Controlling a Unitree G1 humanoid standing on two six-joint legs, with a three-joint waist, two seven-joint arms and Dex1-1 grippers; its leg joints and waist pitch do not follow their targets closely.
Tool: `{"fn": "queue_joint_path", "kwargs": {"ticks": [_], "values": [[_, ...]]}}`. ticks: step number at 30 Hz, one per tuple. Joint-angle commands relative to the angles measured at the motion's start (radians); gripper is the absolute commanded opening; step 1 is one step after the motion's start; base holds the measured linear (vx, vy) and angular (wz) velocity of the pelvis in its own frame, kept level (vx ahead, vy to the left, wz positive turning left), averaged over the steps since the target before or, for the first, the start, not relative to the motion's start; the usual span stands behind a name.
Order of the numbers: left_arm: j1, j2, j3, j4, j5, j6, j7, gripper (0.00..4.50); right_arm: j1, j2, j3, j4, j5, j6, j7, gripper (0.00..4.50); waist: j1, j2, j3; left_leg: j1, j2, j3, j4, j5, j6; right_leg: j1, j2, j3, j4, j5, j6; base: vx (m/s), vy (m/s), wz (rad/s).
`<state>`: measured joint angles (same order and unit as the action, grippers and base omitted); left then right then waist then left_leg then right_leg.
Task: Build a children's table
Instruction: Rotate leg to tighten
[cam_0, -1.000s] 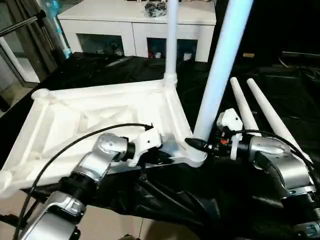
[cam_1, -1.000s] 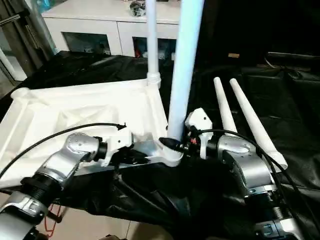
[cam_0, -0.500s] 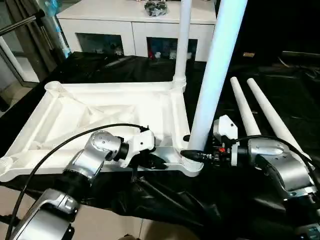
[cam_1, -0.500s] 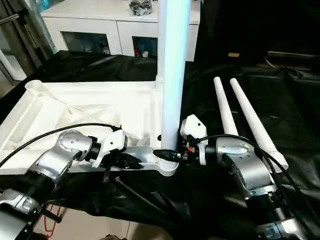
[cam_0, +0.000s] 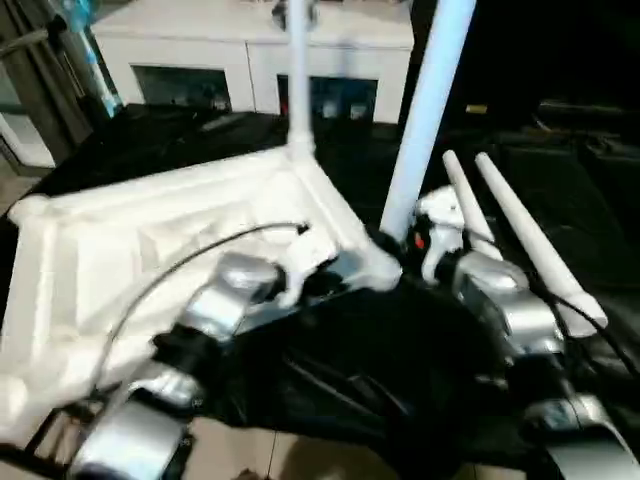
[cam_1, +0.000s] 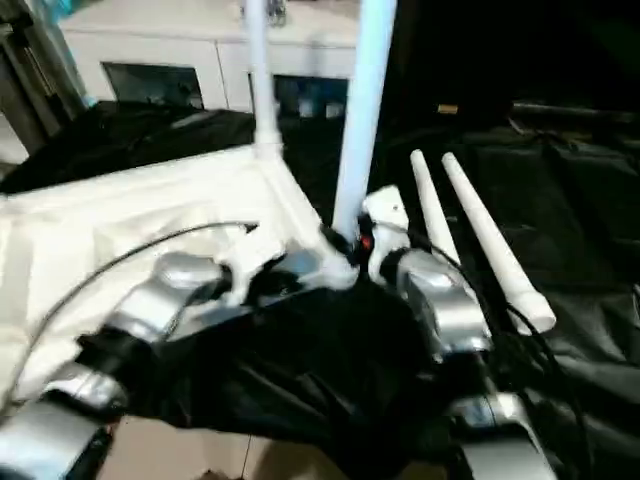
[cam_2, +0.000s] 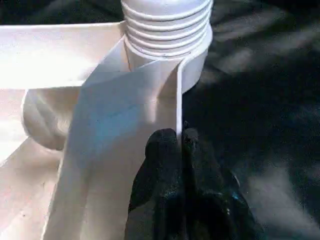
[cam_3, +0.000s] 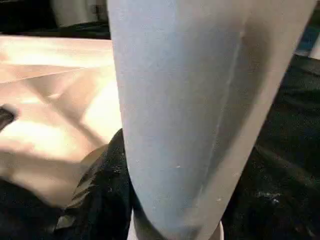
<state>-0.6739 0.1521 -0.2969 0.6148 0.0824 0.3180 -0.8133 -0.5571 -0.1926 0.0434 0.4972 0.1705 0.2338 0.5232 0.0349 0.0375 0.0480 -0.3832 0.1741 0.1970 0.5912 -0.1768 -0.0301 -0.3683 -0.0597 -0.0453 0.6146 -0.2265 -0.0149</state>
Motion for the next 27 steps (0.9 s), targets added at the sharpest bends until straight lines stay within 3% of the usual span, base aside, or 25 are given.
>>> {"fn": "queue_joint_path", "kwargs": {"ticks": [1,2,3,8,9,12,13,19,27], "values": [[-0.054,-0.042,0.016,-0.024,-0.007,0.006,0.060,0.00,0.047,0.059,0.060,0.111,-0.012,0.080,-0.006,1.86,0.004,-0.008,-0.058,0.019,0.060,-0.032,-0.067,-0.162,0.035,0.028,-0.094,0.048,-0.079,-0.088,-0.246,0.000,0.000,0.00],[-0.055,-0.052,0.011,-0.023,0.002,0.009,0.074,0.00,0.040,0.073,0.058,0.126,-0.015,0.075,-0.016,1.86,0.006,-0.001,-0.060,0.018,0.060,-0.034,-0.066,-0.153,0.041,0.030,-0.095,0.046,-0.077,-0.072,-0.247,0.000,0.000,0.00],[-0.054,-0.054,0.010,-0.023,0.004,0.009,0.077,0.00,0.039,0.077,0.057,0.127,-0.015,0.073,-0.018,1.86,0.004,-0.004,-0.059,0.018,0.061,-0.034,-0.067,-0.161,0.046,0.030,-0.092,0.046,-0.079,-0.065,-0.247,0.000,0.000,0.00],[-0.047,-0.052,-0.006,-0.036,0.009,0.008,0.069,0.00,0.030,0.094,0.058,0.134,-0.022,0.080,-0.025,1.86,0.004,-0.002,-0.056,0.023,0.063,-0.035,-0.073,-0.216,0.032,0.028,-0.092,0.046,-0.084,-0.123,-0.237,0.000,0.000,0.00],[-0.046,-0.050,-0.008,-0.041,0.009,0.012,0.063,0.00,0.028,0.094,0.060,0.136,-0.025,0.084,-0.025,1.86,0.004,0.004,-0.056,0.024,0.063,-0.036,-0.074,-0.222,0.027,0.027,-0.092,0.046,-0.084,-0.128,-0.236,0.000,0.000,0.00],[-0.041,-0.045,-0.014,-0.057,0.012,0.013,0.052,0.00,0.021,0.096,0.061,0.139,-0.029,0.088,-0.022,1.86,0.002,0.000,-0.056,0.023,0.063,-0.036,-0.075,-0.228,0.021,0.028,-0.093,0.047,-0.085,-0.129,-0.234,0.000,0.000,0.00],[-0.037,-0.042,-0.019,-0.066,0.013,0.011,0.044,0.00,0.016,0.100,0.051,0.135,-0.024,0.086,-0.015,2.21,0.001,0.002,-0.055,0.022,0.064,-0.037,-0.076,-0.234,0.019,0.027,-0.092,0.047,-0.085,-0.131,-0.233,0.000,0.000,0.00],[-0.030,-0.034,-0.025,-0.084,0.001,-0.007,0.006,0.00,0.003,0.090,0.039,0.104,-0.010,0.081,0.030,2.83,0.001,0.002,-0.058,0.022,0.064,-0.036,-0.074,-0.221,0.022,0.029,-0.093,0.048,-0.082,-0.100,-0.240,0.000,0.000,0.00],[-0.008,0.010,-0.035,-0.130,-0.021,-0.041,-0.080,0.00,0.013,0.013,0.073,-0.016,-0.002,0.102,0.158,3.46,0.008,0.002,-0.065,0.015,0.064,-0.034,-0.064,-0.118,0.078,0.037,-0.093,0.045,-0.066,0.055,-0.259,0.000,0.000,0.00]]}}
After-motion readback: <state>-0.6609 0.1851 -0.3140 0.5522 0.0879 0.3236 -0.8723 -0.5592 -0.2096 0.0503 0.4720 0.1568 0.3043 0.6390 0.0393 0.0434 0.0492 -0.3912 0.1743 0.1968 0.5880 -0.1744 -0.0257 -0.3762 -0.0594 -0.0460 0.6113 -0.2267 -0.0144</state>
